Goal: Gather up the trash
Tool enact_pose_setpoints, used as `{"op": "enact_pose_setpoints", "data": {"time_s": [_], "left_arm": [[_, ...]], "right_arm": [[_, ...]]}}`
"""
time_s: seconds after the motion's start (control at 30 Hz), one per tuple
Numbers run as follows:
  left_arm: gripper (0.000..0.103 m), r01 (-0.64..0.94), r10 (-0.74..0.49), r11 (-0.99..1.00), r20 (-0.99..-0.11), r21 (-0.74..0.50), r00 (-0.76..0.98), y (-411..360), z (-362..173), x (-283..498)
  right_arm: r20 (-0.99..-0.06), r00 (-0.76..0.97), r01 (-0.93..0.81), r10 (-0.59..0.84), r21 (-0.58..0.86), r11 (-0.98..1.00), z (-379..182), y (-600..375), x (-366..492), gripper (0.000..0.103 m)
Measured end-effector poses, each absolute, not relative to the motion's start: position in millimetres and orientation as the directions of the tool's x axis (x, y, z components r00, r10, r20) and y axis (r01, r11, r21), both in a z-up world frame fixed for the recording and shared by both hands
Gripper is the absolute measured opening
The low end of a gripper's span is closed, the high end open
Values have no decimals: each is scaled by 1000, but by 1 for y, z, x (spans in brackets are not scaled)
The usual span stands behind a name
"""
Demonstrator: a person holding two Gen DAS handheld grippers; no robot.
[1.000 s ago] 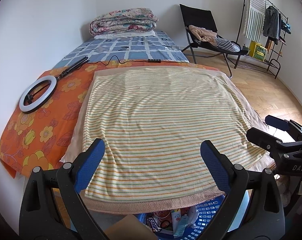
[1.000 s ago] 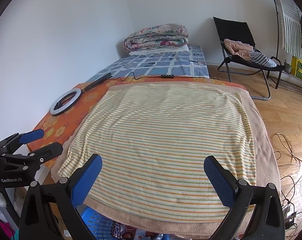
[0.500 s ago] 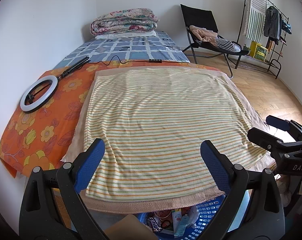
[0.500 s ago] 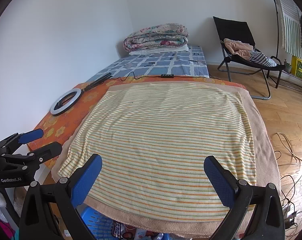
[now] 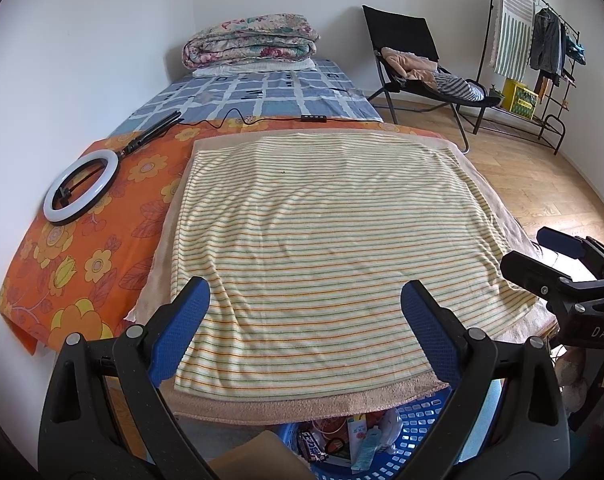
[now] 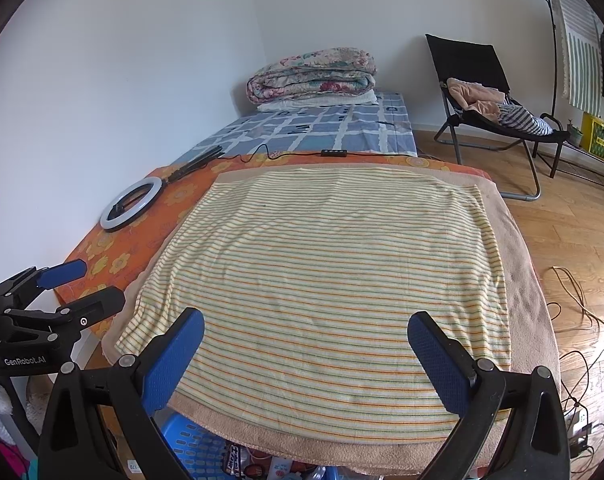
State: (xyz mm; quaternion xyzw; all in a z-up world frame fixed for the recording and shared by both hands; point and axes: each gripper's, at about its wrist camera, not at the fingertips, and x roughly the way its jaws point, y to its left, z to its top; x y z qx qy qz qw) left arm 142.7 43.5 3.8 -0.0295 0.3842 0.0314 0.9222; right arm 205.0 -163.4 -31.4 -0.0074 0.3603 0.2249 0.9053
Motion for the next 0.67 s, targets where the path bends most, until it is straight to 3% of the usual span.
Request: {"op": "enact_pose_setpoints", "data": {"time_s": [0.67], "left_arm": [[98,-88,50,996,-709,-17,704,45,0,141]], "right_arm": [[-667,633,-411,393,141,901,-32,-165,206,103]]}}
